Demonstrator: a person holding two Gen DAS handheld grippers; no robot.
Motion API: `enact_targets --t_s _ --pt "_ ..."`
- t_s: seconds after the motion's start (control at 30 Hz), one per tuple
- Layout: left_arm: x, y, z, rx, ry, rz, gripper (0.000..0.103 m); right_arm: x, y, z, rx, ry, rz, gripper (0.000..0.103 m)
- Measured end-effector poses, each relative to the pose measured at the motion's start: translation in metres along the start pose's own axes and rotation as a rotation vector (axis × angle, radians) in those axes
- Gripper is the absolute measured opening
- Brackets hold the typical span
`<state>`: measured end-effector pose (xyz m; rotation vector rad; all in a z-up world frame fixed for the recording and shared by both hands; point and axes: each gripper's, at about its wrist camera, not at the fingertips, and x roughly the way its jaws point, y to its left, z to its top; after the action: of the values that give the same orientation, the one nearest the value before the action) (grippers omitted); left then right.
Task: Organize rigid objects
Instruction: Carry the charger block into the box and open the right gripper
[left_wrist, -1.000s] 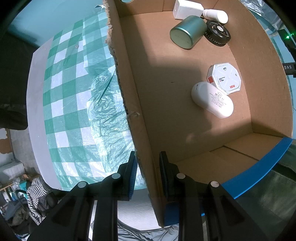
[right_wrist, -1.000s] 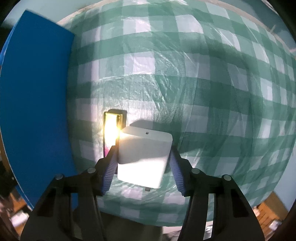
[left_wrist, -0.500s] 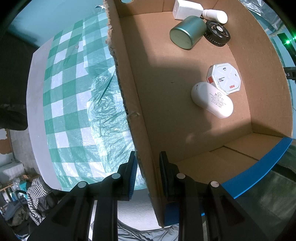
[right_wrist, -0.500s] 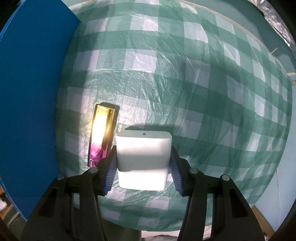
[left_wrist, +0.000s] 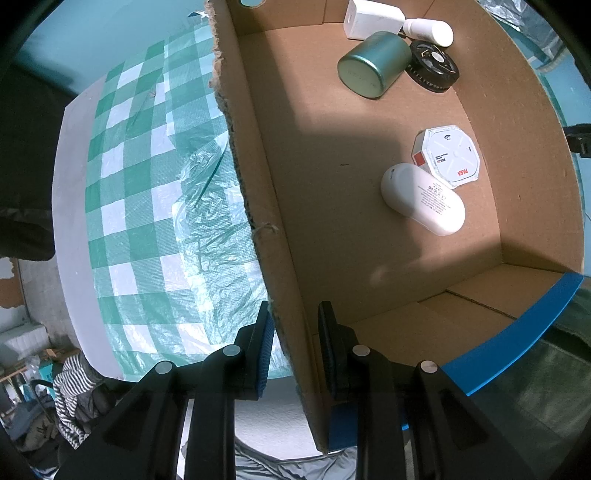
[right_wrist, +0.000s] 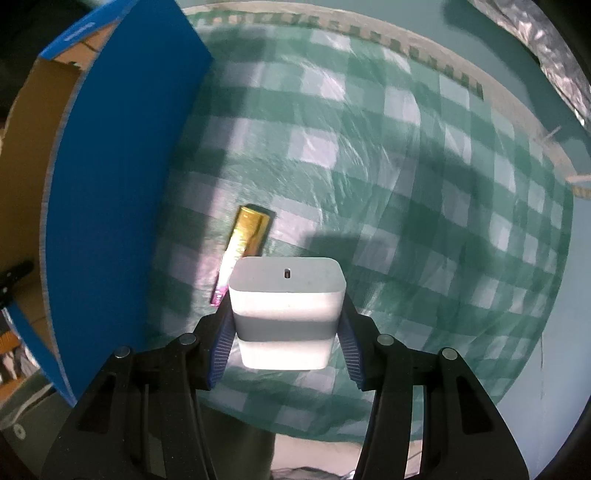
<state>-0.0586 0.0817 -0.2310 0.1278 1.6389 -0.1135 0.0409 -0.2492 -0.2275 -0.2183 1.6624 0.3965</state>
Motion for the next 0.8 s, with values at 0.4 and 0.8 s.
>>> enact_targets --t_s 0.4,0.8 --pt "-0.001 0.001 -0.003 -0.010 -0.008 -0.005 0.024 -0.060 0.031 0.018 -0.114 -0.048 0.001 0.051" --pt "-0.002 0.003 -0.005 -0.009 -0.012 -0.009 0.024 -0.088 0.059 0.044 -0.233 -0.099 0.007 0.051"
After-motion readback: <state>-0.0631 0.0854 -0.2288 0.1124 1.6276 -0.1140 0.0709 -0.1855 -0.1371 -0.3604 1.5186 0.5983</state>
